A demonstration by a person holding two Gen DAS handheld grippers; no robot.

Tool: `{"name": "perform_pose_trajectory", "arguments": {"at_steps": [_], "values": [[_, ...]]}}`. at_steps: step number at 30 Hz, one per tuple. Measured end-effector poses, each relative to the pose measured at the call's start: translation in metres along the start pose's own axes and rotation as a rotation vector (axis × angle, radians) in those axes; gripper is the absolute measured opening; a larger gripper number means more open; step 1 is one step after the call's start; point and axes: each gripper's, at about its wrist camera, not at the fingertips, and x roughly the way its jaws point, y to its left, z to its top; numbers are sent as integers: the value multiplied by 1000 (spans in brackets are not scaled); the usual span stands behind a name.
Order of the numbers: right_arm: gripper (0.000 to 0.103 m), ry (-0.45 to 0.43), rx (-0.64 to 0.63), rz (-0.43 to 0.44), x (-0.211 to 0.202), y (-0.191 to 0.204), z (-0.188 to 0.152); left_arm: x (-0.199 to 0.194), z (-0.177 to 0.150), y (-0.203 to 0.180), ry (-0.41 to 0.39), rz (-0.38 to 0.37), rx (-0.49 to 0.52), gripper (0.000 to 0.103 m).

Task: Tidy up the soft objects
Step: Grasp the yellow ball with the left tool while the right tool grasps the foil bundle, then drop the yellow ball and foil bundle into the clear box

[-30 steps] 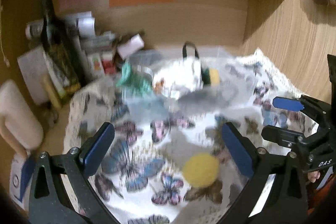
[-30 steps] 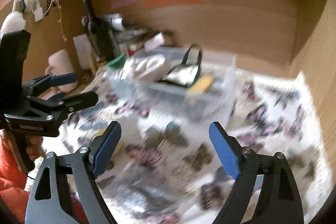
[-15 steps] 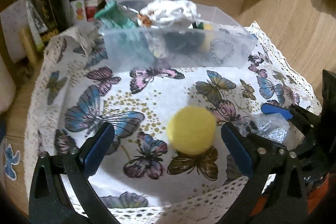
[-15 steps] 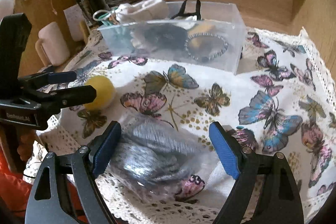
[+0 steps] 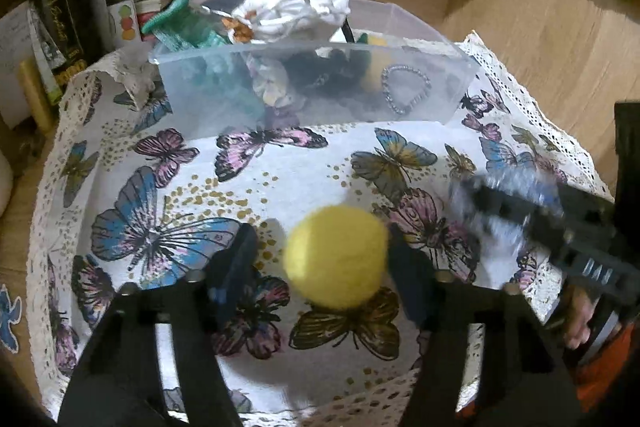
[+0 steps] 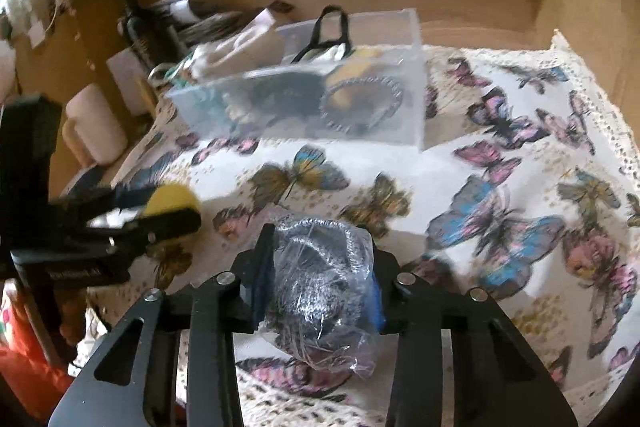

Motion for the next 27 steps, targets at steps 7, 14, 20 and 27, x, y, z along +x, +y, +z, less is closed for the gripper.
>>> {"name": "perform_pose_trajectory", "arguments": {"at_steps": [7, 14, 20, 27], "values": [[35, -87, 5, -41, -18, -7, 22, -13, 7, 2, -55, 16, 14, 45], [35, -164, 13, -71, -25, -19, 50, -46, 32, 20, -178, 71, -8, 45], [35, -250, -27, -84, -35, -13, 78, -71, 62, 37, -282, 128, -8, 46], [35, -358, -96, -88, -45, -5, 110, -83, 96, 52, -350, 173, -4, 46]]}}
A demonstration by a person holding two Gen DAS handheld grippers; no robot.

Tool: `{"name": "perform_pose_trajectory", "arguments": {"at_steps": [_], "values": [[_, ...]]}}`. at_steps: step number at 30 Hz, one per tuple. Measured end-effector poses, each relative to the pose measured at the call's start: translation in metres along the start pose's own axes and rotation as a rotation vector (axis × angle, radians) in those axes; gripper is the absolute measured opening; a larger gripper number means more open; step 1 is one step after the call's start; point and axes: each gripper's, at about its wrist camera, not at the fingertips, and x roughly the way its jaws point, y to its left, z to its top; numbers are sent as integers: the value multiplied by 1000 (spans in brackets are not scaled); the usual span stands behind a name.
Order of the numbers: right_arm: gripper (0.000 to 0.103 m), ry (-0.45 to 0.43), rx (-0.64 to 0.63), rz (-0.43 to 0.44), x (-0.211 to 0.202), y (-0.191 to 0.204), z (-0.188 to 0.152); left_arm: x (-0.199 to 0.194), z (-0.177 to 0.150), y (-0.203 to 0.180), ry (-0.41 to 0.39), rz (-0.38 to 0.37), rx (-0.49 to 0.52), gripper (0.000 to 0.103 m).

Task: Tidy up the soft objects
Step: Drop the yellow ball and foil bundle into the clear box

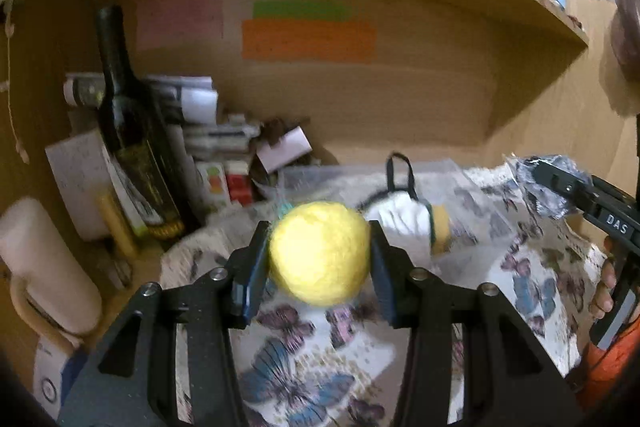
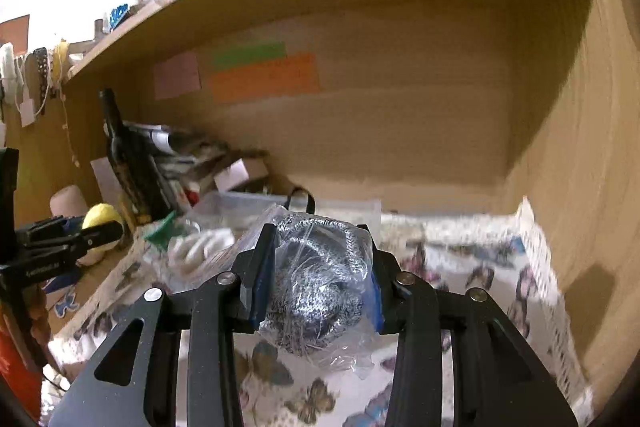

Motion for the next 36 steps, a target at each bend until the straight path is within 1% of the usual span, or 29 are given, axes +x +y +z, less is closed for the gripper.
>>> {"name": "perform_pose_trajectory", "arguments": {"at_steps": [4, 7, 10, 13, 15, 18, 23, 24, 26, 27, 28, 29, 30, 31, 33, 34, 36], "values": [[35, -20, -25, 7, 8, 4, 15, 9, 15, 4, -16, -6, 2, 46], [35, -20, -42, 19, 19, 8, 21, 22, 28, 8, -12, -41, -8, 46], [35, 1, -58, 21, 34, 12, 23, 34, 33, 7, 6, -70, -24, 46], [35, 37, -77, 21, 50, 17, 22, 52, 33, 4, 35, -75, -24, 45], [35, 69, -84, 19, 62, 18, 18, 66, 30, -1, 60, -82, 4, 46], [35, 119, -92, 21, 79, 20, 11, 87, 26, -7, 99, -67, 41, 45], [35, 199, -102, 29, 104, 21, -3, 108, 20, -10, 157, -89, 42, 46], [37, 210, -103, 31, 107, 21, -5, 109, 19, -11, 162, -92, 44, 46], [38, 239, -109, 37, 115, 22, -9, 111, 19, -12, 168, -97, 54, 51], [40, 252, -112, 38, 118, 23, -11, 111, 18, -13, 167, -100, 60, 53], [41, 261, -114, 34, 121, 23, -12, 109, 18, -14, 164, -102, 63, 59], [45, 269, -118, 28, 123, 24, -14, 108, 18, -15, 159, -104, 64, 65], [52, 278, -121, 27, 125, 24, -14, 105, 18, -16, 150, -105, 67, 68], [55, 284, -122, 23, 126, 24, -15, 104, 19, -16, 142, -101, 69, 73], [64, 284, -123, 14, 127, 24, -14, 97, 20, -18, 117, -92, 81, 75], [66, 277, -122, 10, 126, 24, -13, 94, 21, -19, 107, -88, 88, 75], [72, 256, -120, 2, 121, 23, -10, 85, 23, -20, 87, -82, 91, 76]]}}
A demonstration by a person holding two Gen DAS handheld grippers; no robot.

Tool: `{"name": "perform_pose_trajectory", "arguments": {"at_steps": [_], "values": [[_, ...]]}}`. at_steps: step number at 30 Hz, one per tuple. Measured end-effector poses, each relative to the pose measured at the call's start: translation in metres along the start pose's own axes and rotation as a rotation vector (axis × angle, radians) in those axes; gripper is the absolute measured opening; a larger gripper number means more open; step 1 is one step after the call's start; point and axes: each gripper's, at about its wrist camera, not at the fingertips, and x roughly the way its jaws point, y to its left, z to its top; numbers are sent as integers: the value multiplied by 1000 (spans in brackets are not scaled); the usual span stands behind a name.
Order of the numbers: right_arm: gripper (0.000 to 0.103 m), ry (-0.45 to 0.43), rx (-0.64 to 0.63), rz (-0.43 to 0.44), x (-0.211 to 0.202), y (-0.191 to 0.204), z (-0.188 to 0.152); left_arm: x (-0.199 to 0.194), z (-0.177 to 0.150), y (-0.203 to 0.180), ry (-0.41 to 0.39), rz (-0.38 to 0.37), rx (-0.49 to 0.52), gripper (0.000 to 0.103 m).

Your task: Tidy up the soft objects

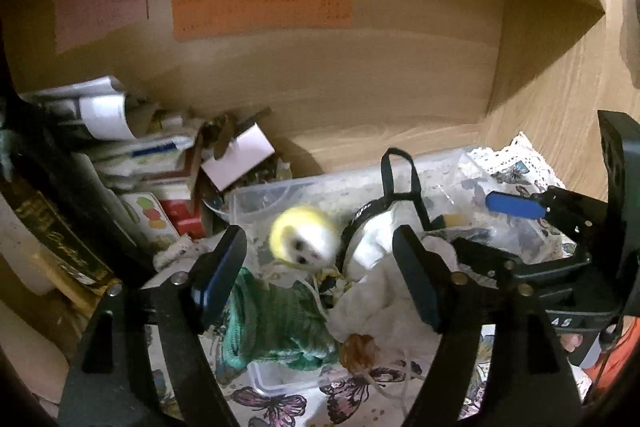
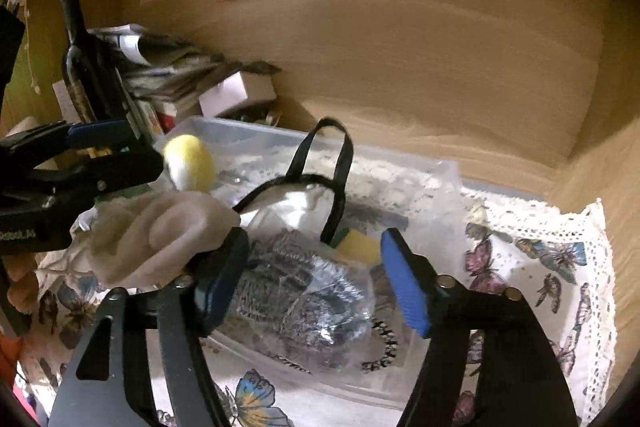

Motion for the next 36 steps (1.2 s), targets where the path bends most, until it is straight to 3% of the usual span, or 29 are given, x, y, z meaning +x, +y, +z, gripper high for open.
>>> {"name": "perform_pose_trajectory", "arguments": {"at_steps": [3, 9, 14, 22, 36], "values": [[80, -37, 12, -16, -12, -4, 4, -14, 2, 0, -32, -3, -6, 81], [85, -149, 38, -17, -57, -8, 12, -54, 2, -3, -147, 37, -13, 94], [99, -254, 37, -27, -99, -2, 14, -91, -1, -12, -241, 45, -18, 103], [103, -372, 45, -53, -147, 7, 5, -126, -10, -21, -297, 40, -23, 103], [103, -423, 43, -10, -176, 30, -14, -166, -31, -45, -369, 25, -18, 103]]}}
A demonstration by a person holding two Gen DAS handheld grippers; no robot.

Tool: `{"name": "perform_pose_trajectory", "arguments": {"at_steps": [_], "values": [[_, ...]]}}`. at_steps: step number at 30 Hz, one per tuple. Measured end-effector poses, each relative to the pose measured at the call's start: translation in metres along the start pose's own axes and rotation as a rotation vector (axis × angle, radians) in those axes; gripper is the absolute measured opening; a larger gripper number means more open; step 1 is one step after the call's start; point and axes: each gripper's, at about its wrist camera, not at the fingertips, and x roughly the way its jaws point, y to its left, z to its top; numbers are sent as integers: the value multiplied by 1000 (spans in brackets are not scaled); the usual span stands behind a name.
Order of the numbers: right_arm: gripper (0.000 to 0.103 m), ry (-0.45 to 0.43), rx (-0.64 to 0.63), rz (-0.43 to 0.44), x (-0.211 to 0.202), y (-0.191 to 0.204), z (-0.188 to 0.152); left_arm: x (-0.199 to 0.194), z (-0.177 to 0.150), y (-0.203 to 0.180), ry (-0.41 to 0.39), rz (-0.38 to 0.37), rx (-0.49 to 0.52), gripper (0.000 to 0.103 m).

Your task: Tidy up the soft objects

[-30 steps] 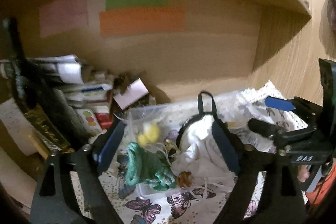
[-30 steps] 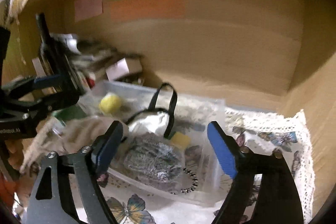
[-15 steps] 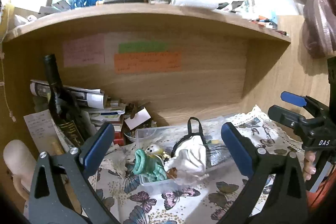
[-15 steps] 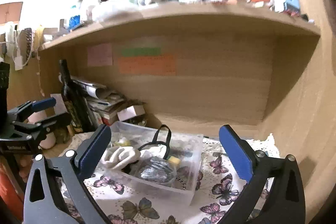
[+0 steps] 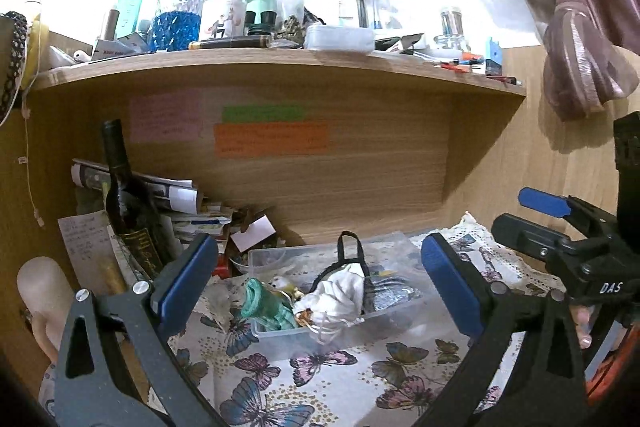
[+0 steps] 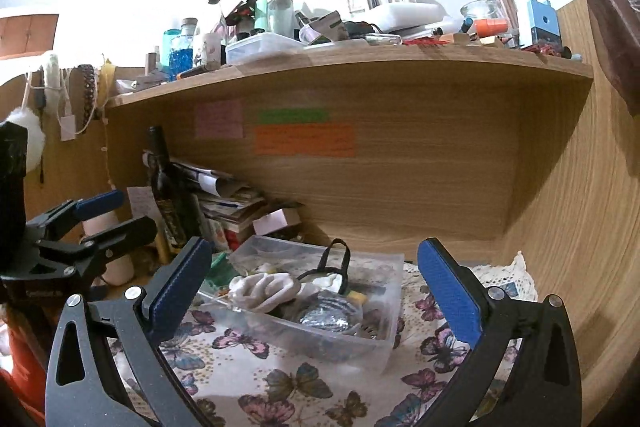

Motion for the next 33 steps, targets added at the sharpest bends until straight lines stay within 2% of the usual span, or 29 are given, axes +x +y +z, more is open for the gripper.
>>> {"name": "perform_pose_trajectory", "arguments": {"at_steps": [21, 33], "values": [[103, -3, 11, 33, -7, 5, -6, -4, -3, -5, -8, 7, -21, 103], [103, -8, 9, 22, -7, 4, -7, -1, -3, -6, -1, 8, -31, 103]]}}
